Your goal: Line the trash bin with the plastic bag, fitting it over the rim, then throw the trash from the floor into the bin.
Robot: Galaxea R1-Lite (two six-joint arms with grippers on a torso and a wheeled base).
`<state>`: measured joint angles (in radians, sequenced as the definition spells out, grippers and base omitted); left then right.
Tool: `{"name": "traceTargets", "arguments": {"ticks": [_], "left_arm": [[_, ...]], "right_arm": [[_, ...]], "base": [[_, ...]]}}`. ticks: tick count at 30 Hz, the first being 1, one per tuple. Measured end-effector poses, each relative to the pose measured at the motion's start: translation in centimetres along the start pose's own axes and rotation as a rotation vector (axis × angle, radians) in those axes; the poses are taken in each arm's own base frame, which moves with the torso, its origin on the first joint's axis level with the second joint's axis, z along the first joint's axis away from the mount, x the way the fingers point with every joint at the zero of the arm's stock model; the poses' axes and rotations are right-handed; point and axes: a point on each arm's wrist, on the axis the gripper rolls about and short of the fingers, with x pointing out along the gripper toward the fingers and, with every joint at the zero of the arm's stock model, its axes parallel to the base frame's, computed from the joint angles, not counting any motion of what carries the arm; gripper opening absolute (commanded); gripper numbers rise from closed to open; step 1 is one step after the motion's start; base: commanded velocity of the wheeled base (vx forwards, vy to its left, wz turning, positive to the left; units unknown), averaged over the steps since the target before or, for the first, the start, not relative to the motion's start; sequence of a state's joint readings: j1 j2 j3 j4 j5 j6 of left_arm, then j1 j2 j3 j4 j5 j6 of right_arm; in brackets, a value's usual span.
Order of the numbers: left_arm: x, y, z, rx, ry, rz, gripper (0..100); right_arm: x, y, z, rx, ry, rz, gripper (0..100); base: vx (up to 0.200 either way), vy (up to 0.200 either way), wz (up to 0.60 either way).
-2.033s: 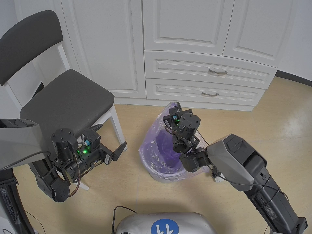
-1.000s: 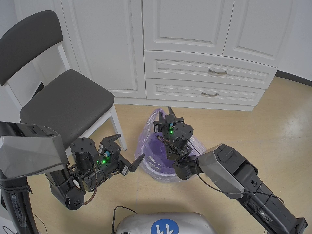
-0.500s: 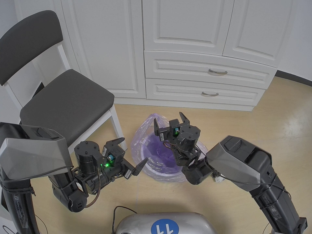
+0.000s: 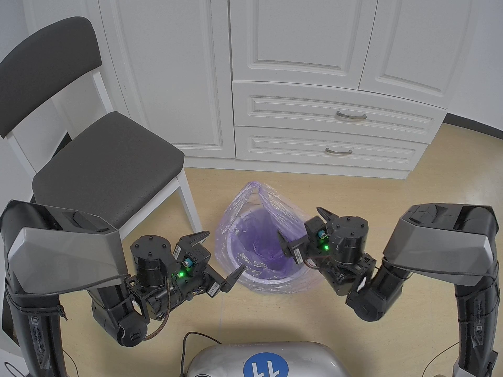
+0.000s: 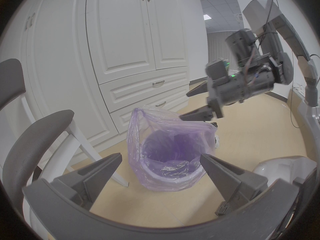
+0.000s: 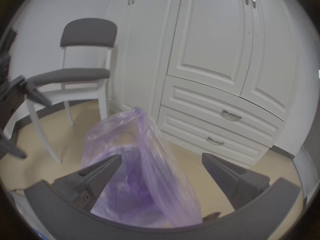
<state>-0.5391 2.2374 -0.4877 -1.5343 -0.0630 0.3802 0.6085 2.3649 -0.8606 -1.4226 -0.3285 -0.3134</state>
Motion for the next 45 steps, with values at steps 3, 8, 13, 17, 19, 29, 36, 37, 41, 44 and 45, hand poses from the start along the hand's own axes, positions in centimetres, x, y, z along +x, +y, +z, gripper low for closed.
{"name": "traceTargets", "arguments": {"ticks": [3,8,13,17,19,29,36,37,41,44,45], "left_arm": [[0.1,-0.2,-0.2,0.001,0.006,-0.005,100],[0.2,-0.4,-0.4,0.001,0.017,0.004,100],[0.2,-0.4,-0.5,0.001,0.022,0.007,100],[0.2,-0.4,-0.5,0.001,0.023,0.006,100],[0.2,-0.4,-0.5,0.001,0.024,0.007,100],[0.2,-0.4,-0.5,0.001,0.024,0.007,100],[0.2,-0.4,-0.5,0.001,0.024,0.007,100],[0.2,-0.4,-0.5,0.001,0.025,0.007,100],[0.2,-0.4,-0.5,0.001,0.026,0.006,100],[0.2,-0.4,-0.6,0.0,0.027,0.007,100],[0.2,-0.4,-0.6,0.0,0.027,0.007,100]], "right_arm": [[-2.1,-0.4,-0.5,-0.077,0.049,0.033,100],[-3.7,-1.8,-1.1,-0.197,0.093,0.038,100],[-3.8,-2.6,-1.5,-0.207,0.116,0.029,100],[-3.4,-2.4,-2.1,-0.209,0.124,0.029,100],[-3.2,-2.1,-2.5,-0.21,0.129,0.035,100],[-0.8,-0.5,-4.3,-0.199,0.107,0.023,100],[1.4,-2.3,-5.1,-0.188,0.104,-0.068,100],[1.6,-2.6,-5.0,-0.185,0.101,-0.086,100],[2.9,-3.7,-4.4,-0.167,0.068,-0.158,100],[4.1,-4.7,-3.6,-0.148,0.025,-0.216,100],[4.5,-5.2,-3.2,-0.141,0.01,-0.235,100]], "base": [[0.0,0.0,0.0],[0.0,0.0,0.0],[0.0,0.0,0.0],[0.0,0.0,0.0],[0.0,0.0,0.0],[0.0,0.0,0.0],[0.0,0.0,0.0],[0.0,0.0,0.0],[0.0,0.0,0.0],[0.0,0.0,0.0],[0.0,0.0,0.0]]}}
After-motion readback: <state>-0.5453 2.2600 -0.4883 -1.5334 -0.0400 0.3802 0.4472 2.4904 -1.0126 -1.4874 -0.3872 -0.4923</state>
